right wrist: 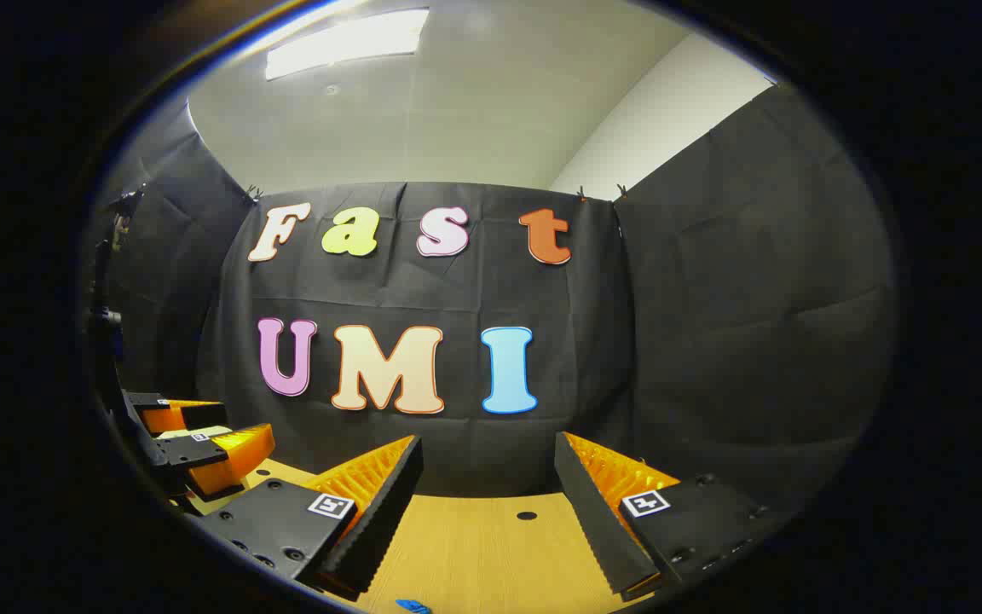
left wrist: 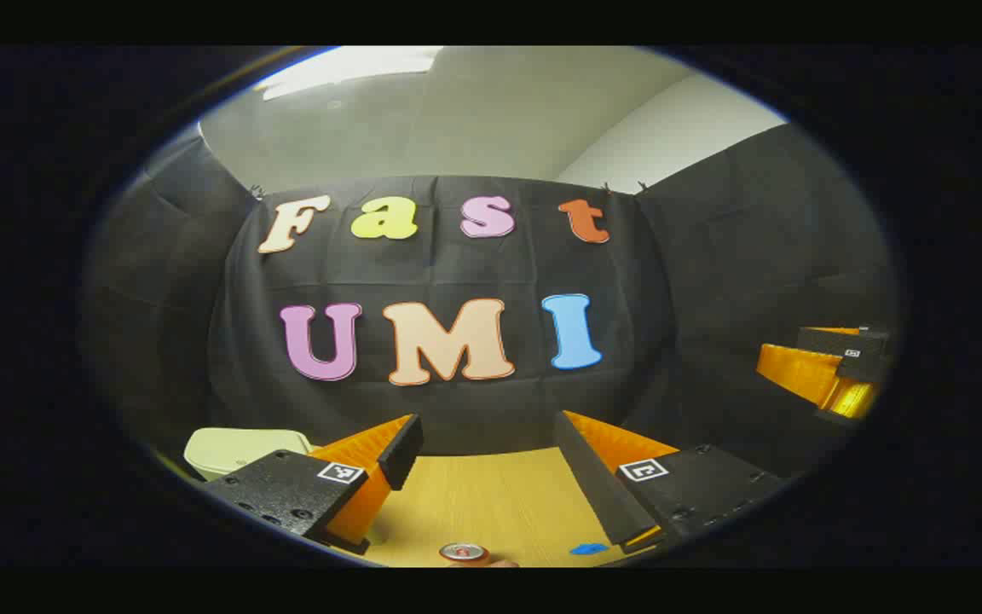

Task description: Press the lid of the desktop garbage bin to open it, pick up the crumpled paper on the desktop and throw it into the bin, then pick up the pop can on the desktop and drop it into the bin, and finally close the garbage bin lid.

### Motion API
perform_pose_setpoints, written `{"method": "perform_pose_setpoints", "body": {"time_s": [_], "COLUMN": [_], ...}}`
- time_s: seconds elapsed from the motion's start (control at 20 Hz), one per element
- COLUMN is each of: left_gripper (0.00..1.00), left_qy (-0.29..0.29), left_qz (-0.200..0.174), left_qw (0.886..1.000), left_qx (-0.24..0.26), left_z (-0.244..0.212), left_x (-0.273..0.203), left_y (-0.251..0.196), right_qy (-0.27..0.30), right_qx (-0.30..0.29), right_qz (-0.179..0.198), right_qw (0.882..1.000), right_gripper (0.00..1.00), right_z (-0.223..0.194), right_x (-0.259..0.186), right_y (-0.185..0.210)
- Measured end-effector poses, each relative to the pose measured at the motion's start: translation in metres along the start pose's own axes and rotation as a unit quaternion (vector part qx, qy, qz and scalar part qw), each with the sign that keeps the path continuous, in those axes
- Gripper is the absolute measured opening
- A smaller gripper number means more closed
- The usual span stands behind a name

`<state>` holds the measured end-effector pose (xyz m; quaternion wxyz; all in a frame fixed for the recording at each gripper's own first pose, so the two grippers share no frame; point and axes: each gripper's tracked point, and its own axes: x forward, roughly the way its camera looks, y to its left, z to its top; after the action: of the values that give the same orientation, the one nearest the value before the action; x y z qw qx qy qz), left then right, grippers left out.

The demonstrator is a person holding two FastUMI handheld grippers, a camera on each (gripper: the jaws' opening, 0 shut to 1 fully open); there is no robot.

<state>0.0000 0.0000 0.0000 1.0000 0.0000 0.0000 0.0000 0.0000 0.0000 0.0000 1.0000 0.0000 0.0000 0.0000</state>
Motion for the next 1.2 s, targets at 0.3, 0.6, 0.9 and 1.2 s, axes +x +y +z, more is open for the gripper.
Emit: {"method": "perform_pose_setpoints", "body": {"time_s": [0.3, 0.6, 0.9, 1.2], "left_gripper": [0.92, 0.93, 0.93, 0.82], "left_qy": [0.0, 0.012, 0.024, 0.012], "left_qz": [0.015, 0.016, 0.022, 0.021], "left_qw": [1.0, 1.0, 0.999, 1.0], "left_qx": [0.004, 0.005, 0.004, 0.016], "left_z": [0.0, -0.007, -0.009, -0.002], "left_x": [-0.005, -0.003, 0.004, 0.008], "left_y": [0.01, 0.011, 0.014, 0.017], "right_qy": [0.003, 0.011, 0.023, 0.033], "right_qx": [-0.004, -0.005, 0.01, 0.004], "right_qz": [0.021, 0.033, 0.043, 0.058], "right_qw": [1.0, 0.999, 0.999, 0.998], "right_gripper": [0.98, 1.0, 0.98, 1.0], "right_z": [-0.003, -0.01, -0.024, -0.03], "right_x": [0.006, 0.008, 0.012, 0.018], "right_y": [0.016, 0.021, 0.023, 0.031]}}
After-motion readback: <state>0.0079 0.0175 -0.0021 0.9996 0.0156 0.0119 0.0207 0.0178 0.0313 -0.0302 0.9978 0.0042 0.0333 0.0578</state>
